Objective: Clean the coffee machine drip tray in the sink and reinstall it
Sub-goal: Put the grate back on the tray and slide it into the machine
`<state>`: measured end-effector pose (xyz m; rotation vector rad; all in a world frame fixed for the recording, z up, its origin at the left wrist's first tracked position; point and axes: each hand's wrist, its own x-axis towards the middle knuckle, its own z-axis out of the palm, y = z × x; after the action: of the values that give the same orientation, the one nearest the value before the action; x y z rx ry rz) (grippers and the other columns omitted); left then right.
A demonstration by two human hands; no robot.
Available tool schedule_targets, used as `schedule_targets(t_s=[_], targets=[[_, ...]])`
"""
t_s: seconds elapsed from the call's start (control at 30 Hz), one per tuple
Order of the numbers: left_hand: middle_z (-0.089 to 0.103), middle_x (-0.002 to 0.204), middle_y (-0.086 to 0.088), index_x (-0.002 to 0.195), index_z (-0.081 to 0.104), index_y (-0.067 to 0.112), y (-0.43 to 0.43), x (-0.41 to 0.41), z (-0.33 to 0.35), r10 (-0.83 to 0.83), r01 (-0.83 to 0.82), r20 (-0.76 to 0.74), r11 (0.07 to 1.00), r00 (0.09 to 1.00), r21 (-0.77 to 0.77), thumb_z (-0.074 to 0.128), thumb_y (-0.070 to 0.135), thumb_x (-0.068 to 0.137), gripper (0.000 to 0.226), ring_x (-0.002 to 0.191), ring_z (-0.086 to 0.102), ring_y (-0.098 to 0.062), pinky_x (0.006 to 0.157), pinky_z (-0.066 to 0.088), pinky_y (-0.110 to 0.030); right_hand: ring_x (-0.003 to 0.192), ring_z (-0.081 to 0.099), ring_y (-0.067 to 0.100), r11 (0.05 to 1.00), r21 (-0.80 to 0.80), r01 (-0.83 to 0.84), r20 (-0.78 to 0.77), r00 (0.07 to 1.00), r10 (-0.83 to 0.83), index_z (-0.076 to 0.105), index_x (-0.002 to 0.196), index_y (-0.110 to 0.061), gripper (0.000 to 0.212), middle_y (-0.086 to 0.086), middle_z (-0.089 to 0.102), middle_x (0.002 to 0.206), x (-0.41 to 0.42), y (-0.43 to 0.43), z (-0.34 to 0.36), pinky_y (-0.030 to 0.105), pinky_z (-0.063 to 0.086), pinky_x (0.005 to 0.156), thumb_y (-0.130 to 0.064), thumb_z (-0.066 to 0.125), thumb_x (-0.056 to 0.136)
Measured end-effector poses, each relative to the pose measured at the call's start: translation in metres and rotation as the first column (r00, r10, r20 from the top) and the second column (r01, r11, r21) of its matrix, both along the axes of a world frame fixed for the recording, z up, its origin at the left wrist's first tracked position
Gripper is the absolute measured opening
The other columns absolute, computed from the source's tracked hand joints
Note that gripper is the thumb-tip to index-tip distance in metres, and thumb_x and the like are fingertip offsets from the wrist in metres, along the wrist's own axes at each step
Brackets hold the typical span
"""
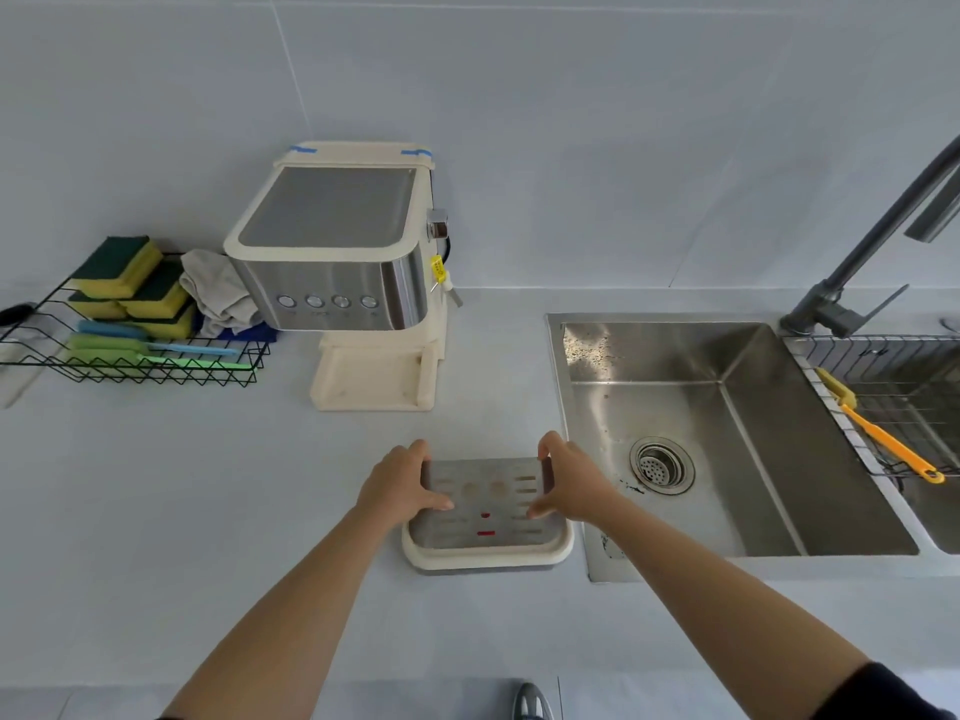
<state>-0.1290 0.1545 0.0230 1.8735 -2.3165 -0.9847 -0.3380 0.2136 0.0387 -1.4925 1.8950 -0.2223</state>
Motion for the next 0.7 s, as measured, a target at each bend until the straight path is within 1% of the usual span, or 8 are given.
schedule_targets(t_s=[0.13,0.23,0.37,0.57,0.7], targets=[[0.055,0.096,-0.007,0.088,0.041,0.018,0.0001,0.0019,-0.0047,-0.017,0.016,0.03,1.0,0.999,0.003,0.077,0.041,0.063,0.05,0.086,0.056,-0.024,0.065,0.039,-0.029,0.087,0.045,0.019,1.0,0.011,-0.018,-0.029,0.999,0.019,0.033,0.098,-0.017,0.06,0.004,0.042,0.1,0.0015,0.0001,-0.003,0.029,0.045,0.079,-0.016,0.083,0.063],[0.057,0.096,-0.008,0.09,0.041,0.016,-0.0018,0.0015,-0.0059,-0.035,0.035,0.056,0.999,0.998,0.006,0.076,0.042,0.064,0.051,0.086,0.057,-0.025,0.064,0.04,-0.03,0.087,0.046,0.019,0.999,0.025,-0.048,-0.071,0.996,0.05,0.036,0.101,-0.014,0.059,0.006,0.046,0.1,0.0009,-0.001,-0.0042,0.032,0.048,0.083,-0.017,0.082,0.064],[0.057,0.094,-0.007,0.089,0.04,0.016,-0.002,0.0008,-0.0086,-0.043,0.043,0.058,0.999,0.997,0.005,0.076,0.042,0.064,0.051,0.083,0.056,-0.023,0.062,0.041,-0.029,0.096,0.055,0.025,0.99,0.062,-0.125,-0.169,0.976,0.134,0.039,0.111,-0.009,0.063,0.012,0.053,0.111,0.0004,-0.0013,-0.0053,0.037,0.051,0.088,-0.025,0.081,0.066],[0.052,0.096,-0.005,0.093,0.032,0.016,0.0032,0.0001,-0.0099,-0.043,0.046,0.083,0.998,0.996,-0.037,0.077,0.042,0.064,0.06,0.085,0.057,-0.023,0.065,0.044,-0.03,0.1,0.057,0.027,0.98,0.085,-0.179,-0.249,0.949,0.195,0.038,0.117,-0.011,0.063,0.01,0.048,0.117,0.0004,0.0003,-0.0078,0.034,0.051,0.082,-0.029,0.077,0.07],[0.048,0.093,-0.003,0.093,0.03,0.018,0.0059,0.0025,-0.0107,-0.031,0.035,0.089,0.998,0.996,-0.045,0.076,0.044,0.065,0.06,0.081,0.053,-0.02,0.062,0.041,-0.028,0.103,0.055,0.027,0.985,0.079,-0.151,-0.246,0.955,0.166,0.037,0.122,-0.011,0.065,0.01,0.043,0.122,0.0004,0.0029,-0.0088,0.032,0.048,0.08,-0.029,0.076,0.072]])
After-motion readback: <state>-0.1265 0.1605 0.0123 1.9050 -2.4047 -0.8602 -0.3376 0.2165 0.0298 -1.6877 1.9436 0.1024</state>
